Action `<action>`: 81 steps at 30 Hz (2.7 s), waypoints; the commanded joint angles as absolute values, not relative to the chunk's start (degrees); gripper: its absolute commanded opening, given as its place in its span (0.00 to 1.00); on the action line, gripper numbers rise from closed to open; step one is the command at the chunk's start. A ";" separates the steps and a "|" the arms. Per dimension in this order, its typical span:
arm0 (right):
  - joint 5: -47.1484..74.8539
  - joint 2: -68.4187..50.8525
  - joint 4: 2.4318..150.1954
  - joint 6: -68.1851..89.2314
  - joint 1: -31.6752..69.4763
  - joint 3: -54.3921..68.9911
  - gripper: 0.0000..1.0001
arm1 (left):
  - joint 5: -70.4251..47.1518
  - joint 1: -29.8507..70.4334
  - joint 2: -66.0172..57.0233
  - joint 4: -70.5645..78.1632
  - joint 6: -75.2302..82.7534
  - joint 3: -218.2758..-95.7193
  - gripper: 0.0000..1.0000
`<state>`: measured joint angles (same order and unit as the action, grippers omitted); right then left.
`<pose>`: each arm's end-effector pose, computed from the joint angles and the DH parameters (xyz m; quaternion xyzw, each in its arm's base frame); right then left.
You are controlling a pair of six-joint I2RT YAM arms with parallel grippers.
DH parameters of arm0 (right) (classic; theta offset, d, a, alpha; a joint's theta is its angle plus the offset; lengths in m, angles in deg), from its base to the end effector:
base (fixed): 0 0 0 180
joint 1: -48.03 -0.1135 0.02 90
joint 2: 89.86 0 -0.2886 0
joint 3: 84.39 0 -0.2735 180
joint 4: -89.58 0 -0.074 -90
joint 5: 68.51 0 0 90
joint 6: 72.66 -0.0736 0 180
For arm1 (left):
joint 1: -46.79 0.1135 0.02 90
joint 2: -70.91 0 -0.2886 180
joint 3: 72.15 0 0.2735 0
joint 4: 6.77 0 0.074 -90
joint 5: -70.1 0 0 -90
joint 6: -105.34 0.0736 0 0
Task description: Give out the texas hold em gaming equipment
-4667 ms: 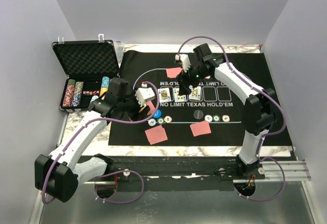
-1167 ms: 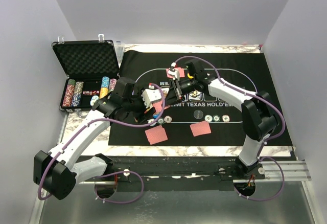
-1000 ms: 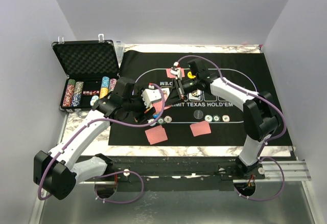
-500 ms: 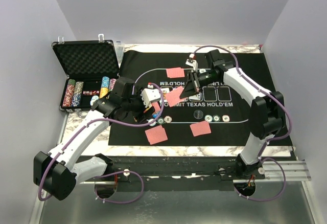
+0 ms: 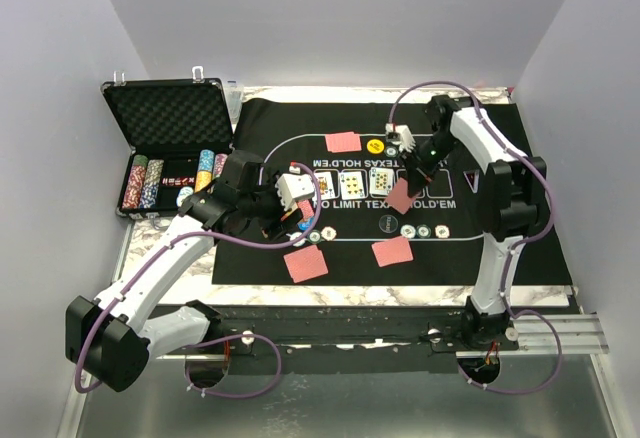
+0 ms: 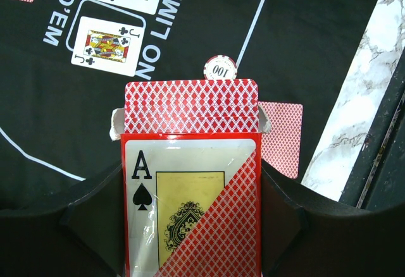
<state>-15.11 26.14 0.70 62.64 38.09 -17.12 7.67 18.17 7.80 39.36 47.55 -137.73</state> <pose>0.4008 0.1148 0.2243 -0.4349 0.8438 0.3045 0.0784 0.2149 -0.1561 0.2866 0.5329 0.7225 -0.2070 0.3888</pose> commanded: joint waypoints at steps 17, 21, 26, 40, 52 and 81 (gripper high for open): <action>1.21 41.79 -4.03 80.56 42.89 -31.21 0.01 | 8.58 18.31 8.27 37.98 48.64 -137.65 0.00; 1.22 43.68 -2.24 80.23 42.84 -33.21 0.01 | 8.59 18.31 8.20 37.91 48.47 -137.52 0.00; 2.37 45.40 0.32 79.33 42.78 -33.58 0.04 | 8.49 18.39 8.08 37.98 48.30 -137.39 0.00; 4.83 46.47 6.55 79.16 40.06 -33.72 0.11 | 8.89 18.58 6.66 37.98 48.26 -137.90 0.00; 8.29 44.70 12.20 77.55 39.07 -33.52 0.49 | 8.69 19.06 6.01 37.90 48.65 -138.43 0.00; -39.07 28.25 23.14 17.72 27.98 -31.63 0.89 | 9.69 19.30 5.25 36.84 48.89 -140.54 0.00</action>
<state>-26.21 28.00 19.26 32.34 31.41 -36.92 7.87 19.24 4.85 38.48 48.25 -137.97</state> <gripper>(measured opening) 0.893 0.667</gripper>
